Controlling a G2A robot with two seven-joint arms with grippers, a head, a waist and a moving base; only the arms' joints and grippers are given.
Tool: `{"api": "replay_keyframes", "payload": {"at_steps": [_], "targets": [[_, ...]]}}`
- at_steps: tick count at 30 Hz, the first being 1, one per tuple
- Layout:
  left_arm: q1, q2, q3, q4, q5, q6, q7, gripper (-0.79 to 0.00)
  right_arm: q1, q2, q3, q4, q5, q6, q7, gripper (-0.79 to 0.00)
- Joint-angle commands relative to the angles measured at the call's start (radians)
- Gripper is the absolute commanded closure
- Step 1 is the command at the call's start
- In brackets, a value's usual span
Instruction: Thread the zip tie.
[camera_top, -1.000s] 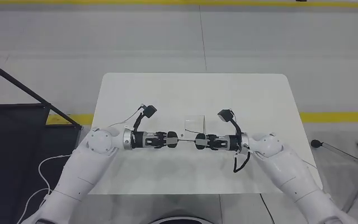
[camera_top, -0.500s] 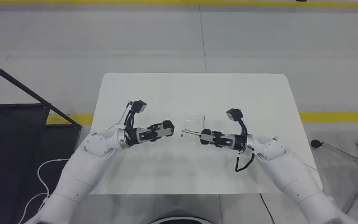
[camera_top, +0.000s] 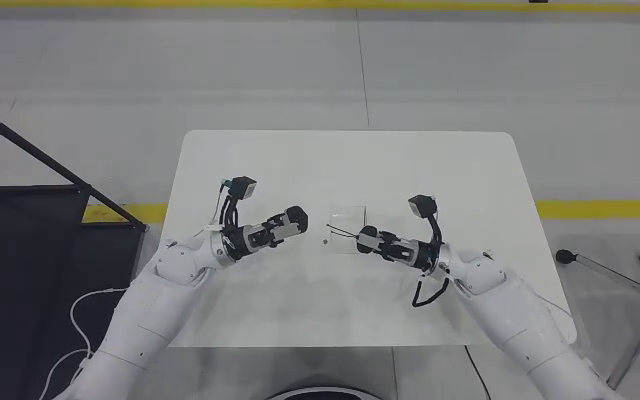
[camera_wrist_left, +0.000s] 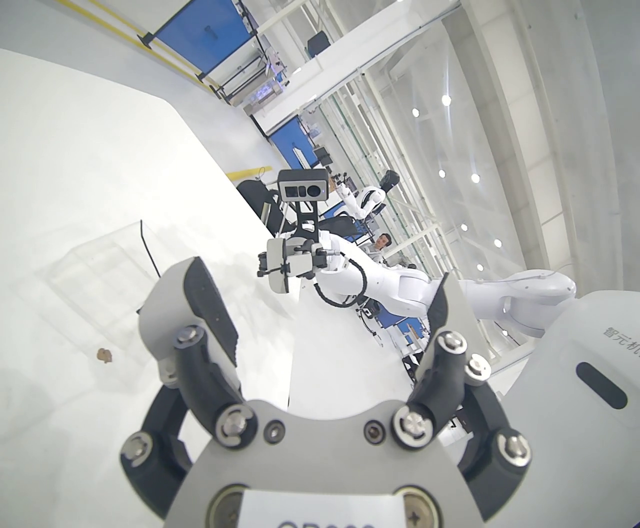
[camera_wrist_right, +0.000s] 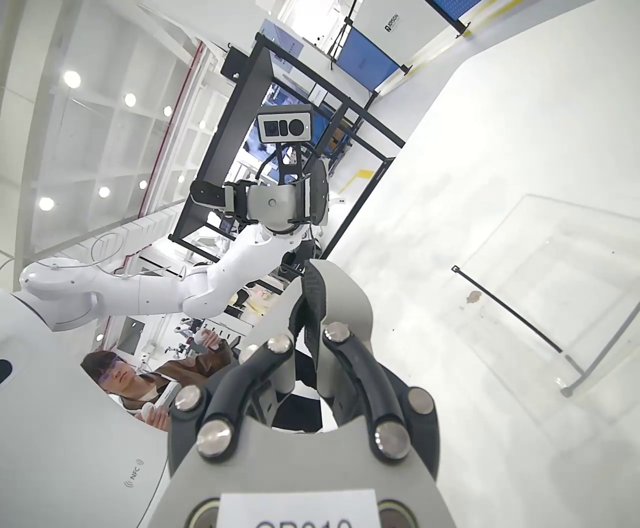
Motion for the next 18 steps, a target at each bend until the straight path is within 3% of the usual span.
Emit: {"api": "replay_keyframes", "payload": {"at_steps": [1,4,12,18], "targets": [[0.000,0.000,0.000,0.000,0.000,0.000,0.000,-0.785,0.000,0.000,0.000,0.000,0.000,0.000,0.000,0.000],[0.011,-0.002,0.007,-0.013,0.018,0.012,0.026,-0.785,0.000,0.000,0.000,0.000,0.000,0.000,0.000,0.000],[0.043,-0.038,0.054,-0.005,0.145,-0.117,0.294,-0.785,-0.049,-0.011,0.027,-0.053,0.023,-0.012,-0.124,0.000],[0.038,-0.072,0.104,0.033,0.271,-0.177,0.463,-0.785,-0.064,-0.022,0.035,-0.060,0.056,-0.050,-0.152,0.000]]}}
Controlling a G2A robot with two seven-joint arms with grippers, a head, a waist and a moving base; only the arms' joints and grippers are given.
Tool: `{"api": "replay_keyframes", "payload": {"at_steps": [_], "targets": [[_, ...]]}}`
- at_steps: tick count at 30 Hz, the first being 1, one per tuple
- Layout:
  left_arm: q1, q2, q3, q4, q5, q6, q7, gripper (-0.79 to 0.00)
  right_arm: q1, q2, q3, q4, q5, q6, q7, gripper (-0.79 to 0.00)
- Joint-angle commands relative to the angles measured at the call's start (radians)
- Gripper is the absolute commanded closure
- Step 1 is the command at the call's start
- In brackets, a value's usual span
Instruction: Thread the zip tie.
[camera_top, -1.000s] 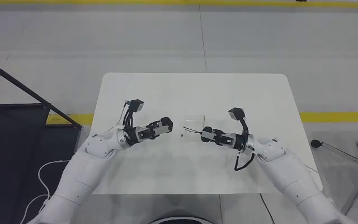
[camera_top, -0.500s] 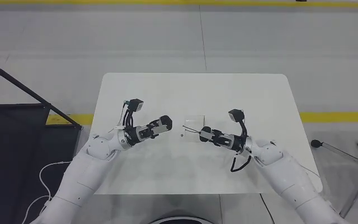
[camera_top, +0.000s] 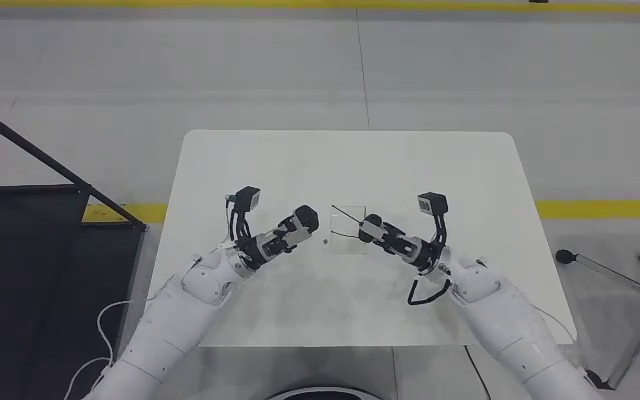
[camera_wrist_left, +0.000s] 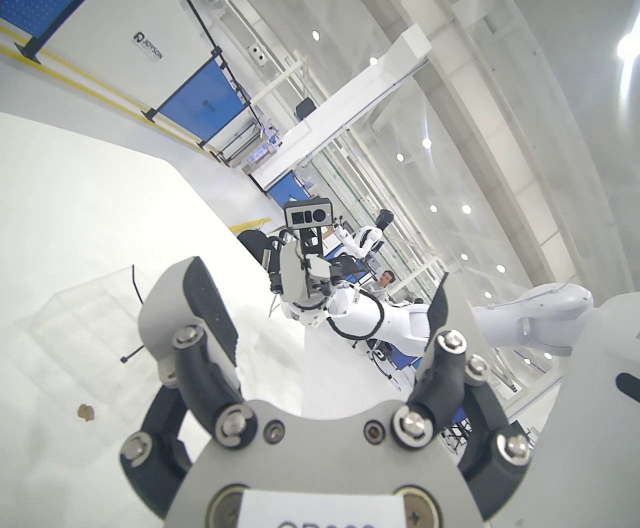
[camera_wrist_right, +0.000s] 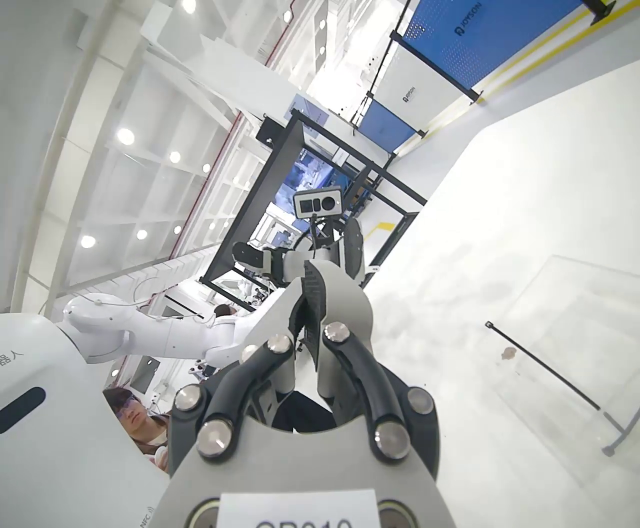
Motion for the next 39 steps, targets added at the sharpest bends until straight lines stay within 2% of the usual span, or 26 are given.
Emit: {"api": "replay_keyframes", "payload": {"at_steps": [1,7,12,18,21,30,39], "targets": [[-0.003,-0.013,0.022,0.015,0.031,-0.029,0.055,-0.785,-0.003,-0.003,0.002,-0.001,0.007,-0.013,-0.006,0.000],[-0.031,-0.050,0.073,0.055,0.124,-0.040,0.177,-0.773,-0.013,-0.012,0.011,0.000,-0.029,-0.031,-0.024,0.000],[-0.049,-0.076,0.103,0.084,0.183,-0.040,0.260,-0.668,-0.020,-0.019,0.016,-0.005,-0.080,-0.026,-0.045,0.000],[-0.066,-0.097,0.126,0.119,0.222,-0.040,0.310,-0.437,-0.023,-0.027,0.020,-0.002,-0.106,-0.023,-0.056,0.000],[-0.070,-0.104,0.130,0.131,0.236,-0.040,0.329,-0.391,-0.024,-0.031,0.021,0.000,-0.114,-0.024,-0.060,0.000],[-0.068,-0.117,0.128,0.140,0.291,-0.040,0.384,-0.305,-0.026,-0.041,0.030,0.008,-0.124,-0.025,-0.061,0.000],[-0.059,-0.123,0.120,0.135,0.327,-0.040,0.423,-0.274,-0.028,-0.048,0.040,0.014,-0.126,-0.018,-0.055,0.000]]}}
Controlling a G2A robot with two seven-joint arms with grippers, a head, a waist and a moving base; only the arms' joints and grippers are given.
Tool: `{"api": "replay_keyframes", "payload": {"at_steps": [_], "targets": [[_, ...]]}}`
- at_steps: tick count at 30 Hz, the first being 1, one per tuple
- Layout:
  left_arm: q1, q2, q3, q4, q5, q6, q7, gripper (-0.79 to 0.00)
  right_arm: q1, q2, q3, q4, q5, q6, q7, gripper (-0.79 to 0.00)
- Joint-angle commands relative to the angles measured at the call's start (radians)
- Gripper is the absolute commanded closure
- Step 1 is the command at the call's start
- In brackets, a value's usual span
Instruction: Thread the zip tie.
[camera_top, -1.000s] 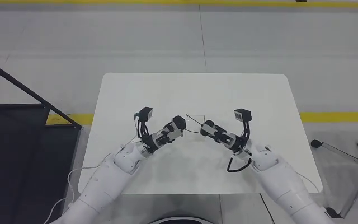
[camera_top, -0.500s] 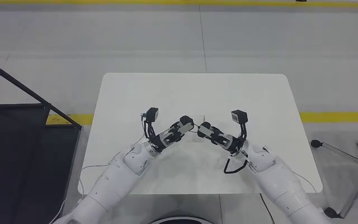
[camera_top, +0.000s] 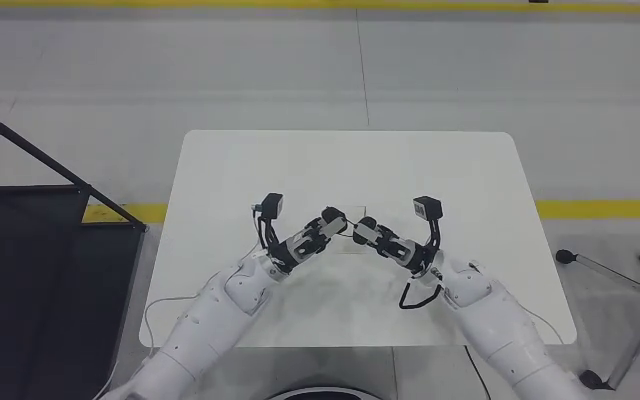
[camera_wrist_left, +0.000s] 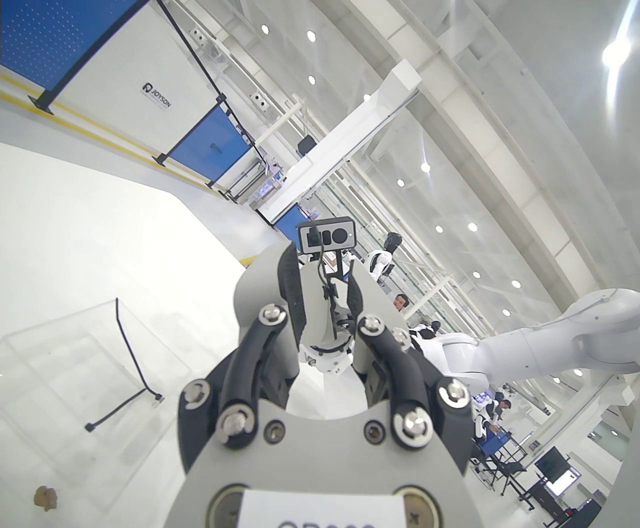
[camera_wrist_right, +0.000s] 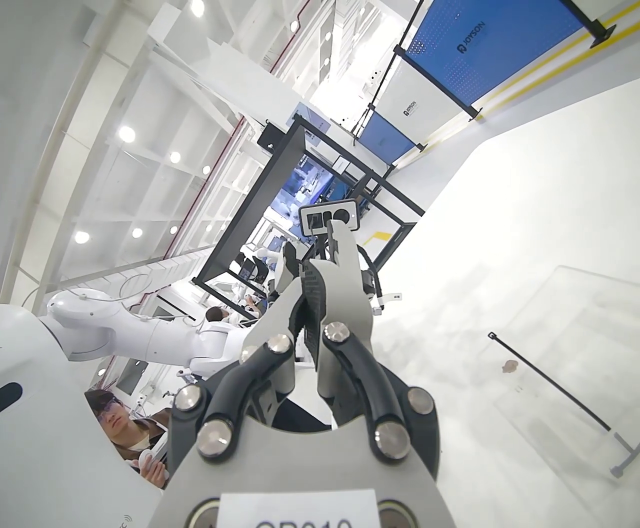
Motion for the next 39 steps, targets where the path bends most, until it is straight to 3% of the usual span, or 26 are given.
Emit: {"api": "replay_keyframes", "payload": {"at_steps": [1,19,30,39], "targets": [[0.002,-0.001,-0.002,-0.002,0.006,0.000,0.006,-0.271,0.000,-0.001,0.002,0.000,0.000,0.002,0.003,0.000],[0.004,-0.004,-0.002,-0.001,0.010,0.000,0.007,-0.139,-0.001,-0.014,0.018,0.011,0.005,0.014,0.027,0.000],[0.006,-0.006,-0.008,-0.001,0.013,0.000,0.013,-0.209,-0.004,-0.021,0.027,0.014,0.006,0.019,0.045,0.000],[0.007,-0.007,-0.011,-0.001,0.016,0.000,0.017,-0.172,-0.008,-0.025,0.036,0.013,0.000,0.023,0.051,0.000]]}}
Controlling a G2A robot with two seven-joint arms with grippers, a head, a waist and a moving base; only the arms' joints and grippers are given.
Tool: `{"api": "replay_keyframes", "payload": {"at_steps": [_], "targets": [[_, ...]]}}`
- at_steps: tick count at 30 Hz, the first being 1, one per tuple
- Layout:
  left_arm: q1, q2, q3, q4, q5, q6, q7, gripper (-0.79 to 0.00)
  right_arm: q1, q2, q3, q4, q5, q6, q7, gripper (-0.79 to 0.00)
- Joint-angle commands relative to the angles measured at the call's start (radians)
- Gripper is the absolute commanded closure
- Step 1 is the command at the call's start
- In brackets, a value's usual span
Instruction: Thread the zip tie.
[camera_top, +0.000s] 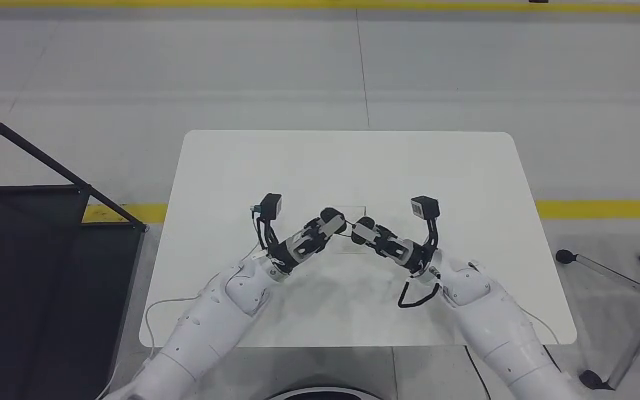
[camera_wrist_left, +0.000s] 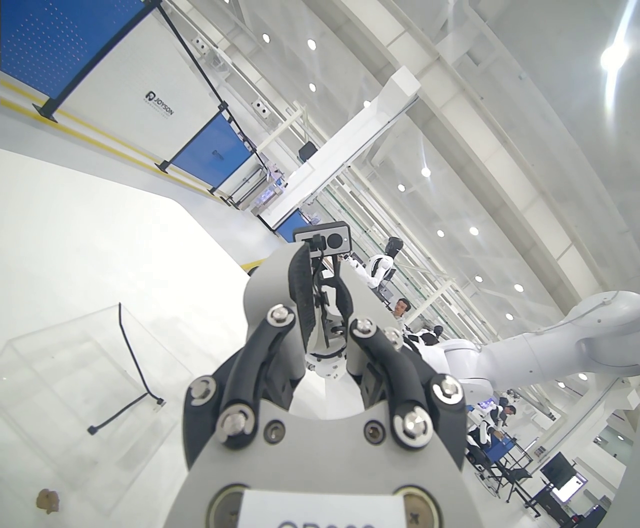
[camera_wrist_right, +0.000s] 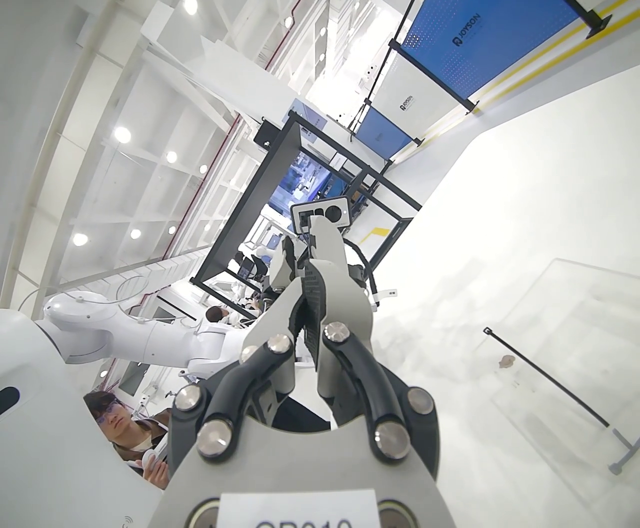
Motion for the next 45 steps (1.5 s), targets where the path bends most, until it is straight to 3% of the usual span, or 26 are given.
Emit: {"api": "replay_keyframes", "payload": {"at_steps": [1,11,23,34,42,43,44,45], "targets": [[0.000,0.000,0.000,0.000,0.001,0.000,0.000,-0.166,-0.001,-0.001,0.001,-0.001,0.000,0.003,0.001,0.000],[-0.004,-0.002,-0.003,0.009,-0.005,0.000,-0.004,-0.055,-0.003,-0.006,0.010,-0.001,0.001,0.004,0.014,0.000],[-0.008,-0.005,-0.001,0.013,-0.021,0.000,-0.024,-0.108,-0.007,-0.011,0.019,-0.003,0.000,0.007,0.023,0.000],[-0.009,-0.007,-0.004,0.015,-0.025,0.000,-0.031,0.000,-0.009,-0.015,0.027,-0.002,0.000,0.012,0.028,0.000],[-0.009,-0.009,-0.006,0.017,-0.028,0.000,-0.033,0.000,-0.010,-0.019,0.033,0.000,-0.003,0.014,0.032,0.000],[-0.009,-0.009,-0.007,0.017,-0.029,0.000,-0.034,0.000,-0.011,-0.019,0.034,0.000,-0.003,0.015,0.030,-0.151],[-0.009,-0.009,-0.008,0.018,-0.029,0.000,-0.034,0.000,-0.011,-0.019,0.035,0.001,-0.004,0.016,0.029,-0.388],[-0.010,-0.009,-0.010,0.019,-0.029,0.000,-0.035,0.000,-0.011,-0.020,0.037,0.001,-0.006,0.017,0.024,-0.536]]}}
